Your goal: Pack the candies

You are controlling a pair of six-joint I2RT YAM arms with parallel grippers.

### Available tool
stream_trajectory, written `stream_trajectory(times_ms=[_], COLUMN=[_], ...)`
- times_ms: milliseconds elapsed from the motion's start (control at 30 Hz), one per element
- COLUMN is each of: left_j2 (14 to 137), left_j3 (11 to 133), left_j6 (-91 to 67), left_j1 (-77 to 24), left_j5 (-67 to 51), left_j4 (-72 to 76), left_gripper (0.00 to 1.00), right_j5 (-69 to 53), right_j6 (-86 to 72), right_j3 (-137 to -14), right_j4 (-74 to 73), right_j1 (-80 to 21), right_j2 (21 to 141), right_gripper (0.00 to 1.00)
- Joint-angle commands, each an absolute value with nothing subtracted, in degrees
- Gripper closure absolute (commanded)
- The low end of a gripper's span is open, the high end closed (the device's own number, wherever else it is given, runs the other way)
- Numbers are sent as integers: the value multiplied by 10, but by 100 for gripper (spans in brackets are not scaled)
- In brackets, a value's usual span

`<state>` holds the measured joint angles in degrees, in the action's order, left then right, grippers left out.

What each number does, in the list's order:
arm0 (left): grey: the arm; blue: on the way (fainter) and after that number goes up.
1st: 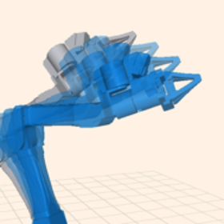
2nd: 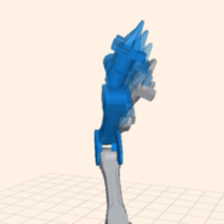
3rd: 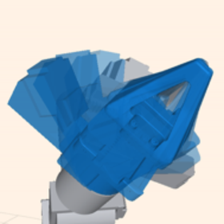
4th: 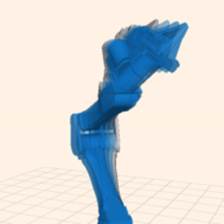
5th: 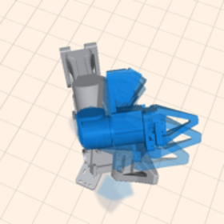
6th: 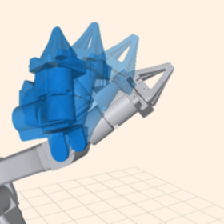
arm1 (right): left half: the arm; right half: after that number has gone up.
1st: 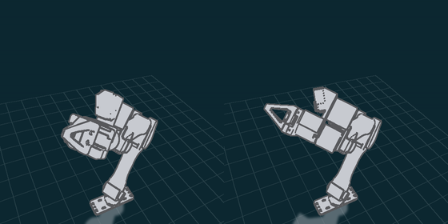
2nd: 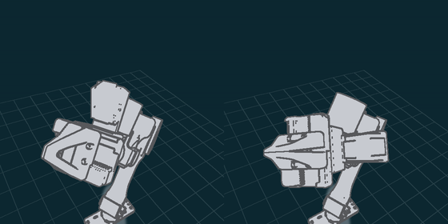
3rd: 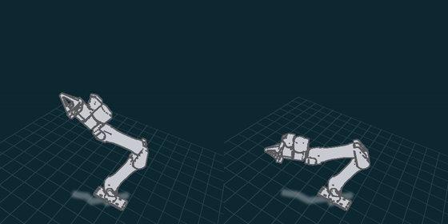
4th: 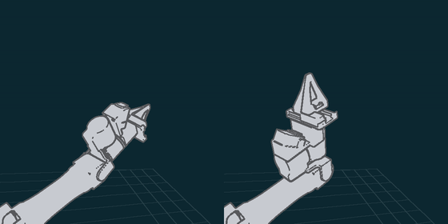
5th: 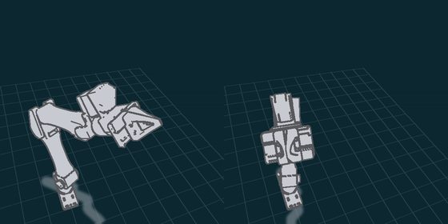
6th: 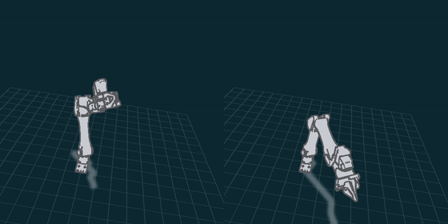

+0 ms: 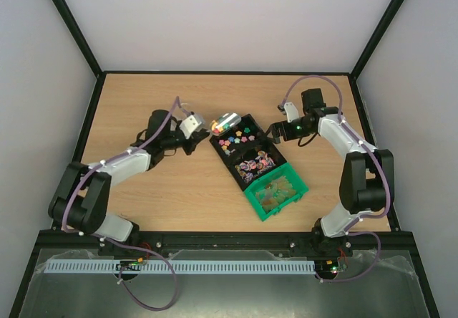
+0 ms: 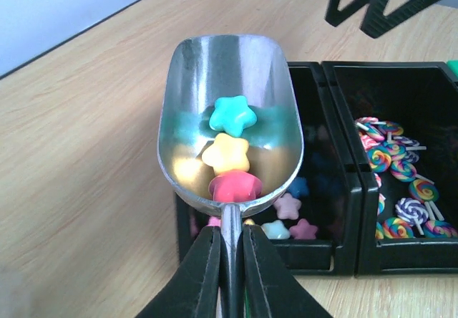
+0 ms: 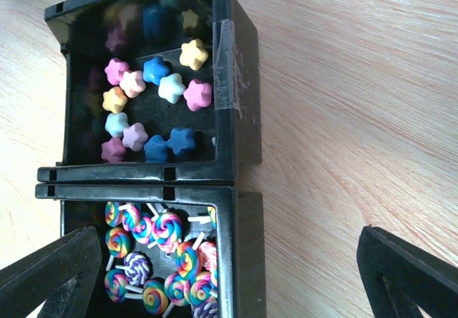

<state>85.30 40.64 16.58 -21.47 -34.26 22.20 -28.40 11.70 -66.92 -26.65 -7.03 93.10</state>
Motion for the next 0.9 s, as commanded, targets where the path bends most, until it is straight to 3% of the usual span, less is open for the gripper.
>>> stream_trajectory(times_ms=[0, 367, 867], left_j2=[803, 780, 920], left_j3=[457, 553, 705], left_j6=[211, 319, 375], left_j1=[-173, -44, 4], left_j5=[-375, -378, -272], left_j4=[105, -178, -301], left_gripper=[98, 98, 98], right_j5=[-307, -315, -323], right_j6=[115, 109, 110], right_j3=[-672, -657, -648], right_j4=[-279, -254, -251], right_j1=[-70, -70, -70], right_j2=[913, 901, 886], right_gripper=[1, 1, 1])
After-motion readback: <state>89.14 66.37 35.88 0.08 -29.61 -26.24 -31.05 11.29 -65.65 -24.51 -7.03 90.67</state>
